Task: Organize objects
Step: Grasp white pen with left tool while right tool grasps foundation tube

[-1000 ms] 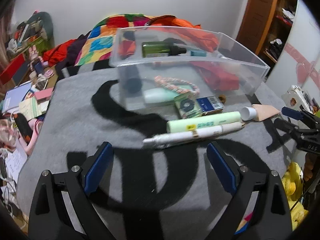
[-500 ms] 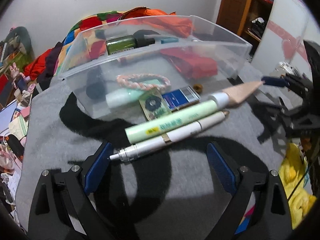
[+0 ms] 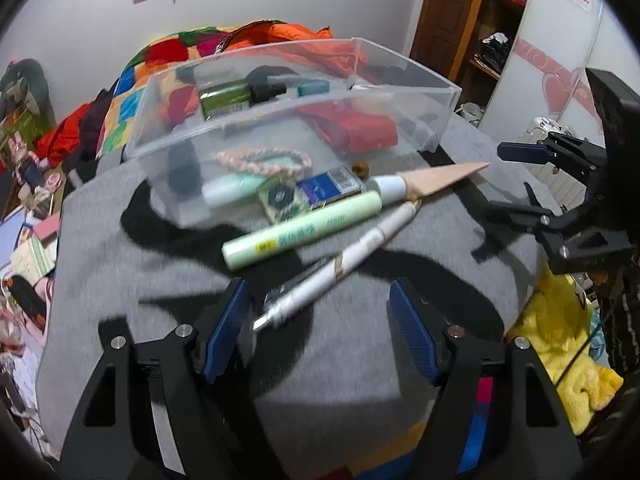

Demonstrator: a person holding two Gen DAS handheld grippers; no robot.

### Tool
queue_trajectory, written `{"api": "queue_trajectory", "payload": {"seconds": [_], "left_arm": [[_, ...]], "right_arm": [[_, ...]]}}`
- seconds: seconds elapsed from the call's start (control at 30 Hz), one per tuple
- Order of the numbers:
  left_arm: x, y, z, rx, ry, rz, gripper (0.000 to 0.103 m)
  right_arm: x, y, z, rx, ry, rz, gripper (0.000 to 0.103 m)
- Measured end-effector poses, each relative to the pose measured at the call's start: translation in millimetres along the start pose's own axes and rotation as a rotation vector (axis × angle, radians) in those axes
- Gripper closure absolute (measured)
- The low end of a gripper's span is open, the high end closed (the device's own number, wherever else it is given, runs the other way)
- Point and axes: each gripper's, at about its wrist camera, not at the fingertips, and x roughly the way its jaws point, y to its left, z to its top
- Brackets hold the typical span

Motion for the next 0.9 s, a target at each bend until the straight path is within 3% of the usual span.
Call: {"api": "queue_trajectory", "payload": {"seconds": [0.1,0.23,0.3,0.4,0.47,0.5,0.73,0.9], "left_arm": [[11,-6,7,0.029,0.011,-0.014,0.030],[21,-10,4,0.047,0.021,-0.002,0.037],[16,-9,0,0.044,0.013,0.010,0.053],[7,-1,-8,-0.003,0.014,-0.010,0.070],[0,4,-14,-0.035,0.015,-0.024,0.076],[-2,4,-16,-0.044,0.017,-0.030,0.078],[-17,-5,-34,-0.024,0.035,-0.059,0.083],[-5,-8,-19,0.011,0.061,-0.072,0.083]], "right_arm": [[9,5,12,-0.026,-0.010,0.040,0.023],[38,12,26,-0.064,0.056,0.092,0.026],[48,11,28,-0.071,0.075,0.092,0.034],[51,6,26,-0.054,0.066,0.147,0.054],[49,2,24,-0.040,0.065,0.144,0.070],[47,0,22,-0.029,0.066,0.137,0.072],[16,-3,-3,-0.006,0.071,0.143,0.092],[2,1,-16,-0.009,0.098,0.161,0.092]]}}
